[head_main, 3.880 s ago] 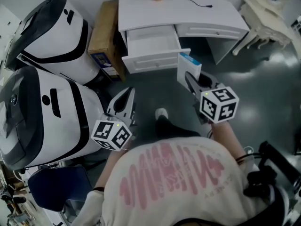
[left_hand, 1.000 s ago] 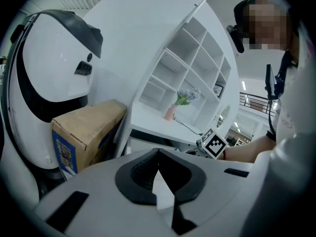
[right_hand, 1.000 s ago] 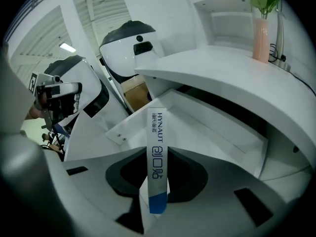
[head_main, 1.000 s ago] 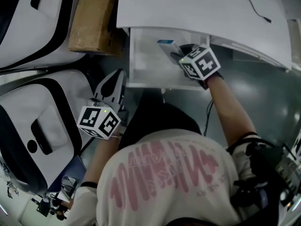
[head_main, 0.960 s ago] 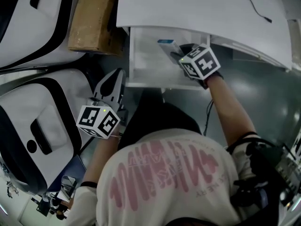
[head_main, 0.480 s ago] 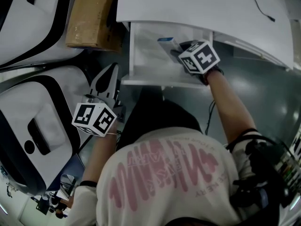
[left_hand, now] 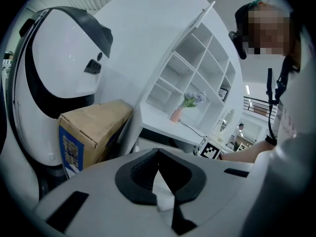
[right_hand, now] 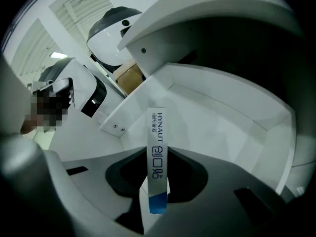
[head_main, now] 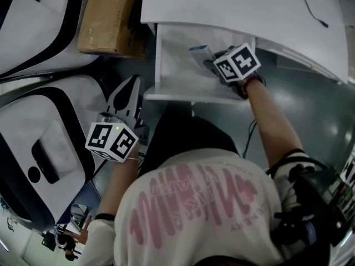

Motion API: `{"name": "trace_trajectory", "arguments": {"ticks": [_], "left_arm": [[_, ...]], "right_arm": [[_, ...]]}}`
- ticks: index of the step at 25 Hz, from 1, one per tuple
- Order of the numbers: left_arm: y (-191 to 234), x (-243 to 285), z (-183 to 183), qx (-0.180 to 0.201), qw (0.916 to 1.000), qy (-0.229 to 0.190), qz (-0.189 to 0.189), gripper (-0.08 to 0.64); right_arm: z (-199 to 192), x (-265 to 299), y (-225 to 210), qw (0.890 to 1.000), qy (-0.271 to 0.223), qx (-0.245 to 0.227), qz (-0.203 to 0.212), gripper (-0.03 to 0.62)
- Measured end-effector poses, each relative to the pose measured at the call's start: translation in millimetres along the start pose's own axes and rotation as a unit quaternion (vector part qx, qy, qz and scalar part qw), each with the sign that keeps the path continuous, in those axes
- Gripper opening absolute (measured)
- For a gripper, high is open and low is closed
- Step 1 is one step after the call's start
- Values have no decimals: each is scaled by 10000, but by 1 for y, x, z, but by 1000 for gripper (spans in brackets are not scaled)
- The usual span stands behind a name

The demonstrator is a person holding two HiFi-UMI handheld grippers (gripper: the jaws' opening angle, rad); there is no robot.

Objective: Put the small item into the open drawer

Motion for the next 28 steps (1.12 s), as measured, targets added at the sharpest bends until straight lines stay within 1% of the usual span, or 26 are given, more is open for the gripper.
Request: {"name": "trace_trajectory", "arguments": {"ticks": [2, 4, 7, 11, 15, 18, 28], "left_arm": [[1, 2, -1, 32, 10000, 9, -1, 29], [2, 4, 0, -14, 10000, -3, -3, 29], [3, 7, 1, -55, 10000, 7, 1, 29], [4, 9, 4, -12, 10000, -31, -28, 29], [5, 7, 4, -40, 10000, -15, 23, 29], [5, 5, 2, -77, 10000, 1, 46, 29], [6, 7, -4, -110, 9999, 29, 13, 29]], "right_arm": [[-1, 4, -1, 9999, 23, 99, 98, 89], [-1, 6, -3, 9997, 7, 202, 150, 89], [0, 9, -7, 9993, -39, 331, 183, 89], [0, 13, -12, 9987, -38, 486, 168, 92], [0, 15, -13, 9993, 55, 374, -10, 95], [-1, 16, -15, 9993, 55, 369, -59, 97], [-3, 21, -23, 9993, 80, 275, -229, 143]]}}
Point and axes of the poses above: the fingertips, and each gripper's own axes: x forward along the fingers, y to its left, z out of its top, the point moved 10 cm from there along -x, backward along the fingers, and after that the axes turned 2 degrees about -x, right-handed, at the moved point
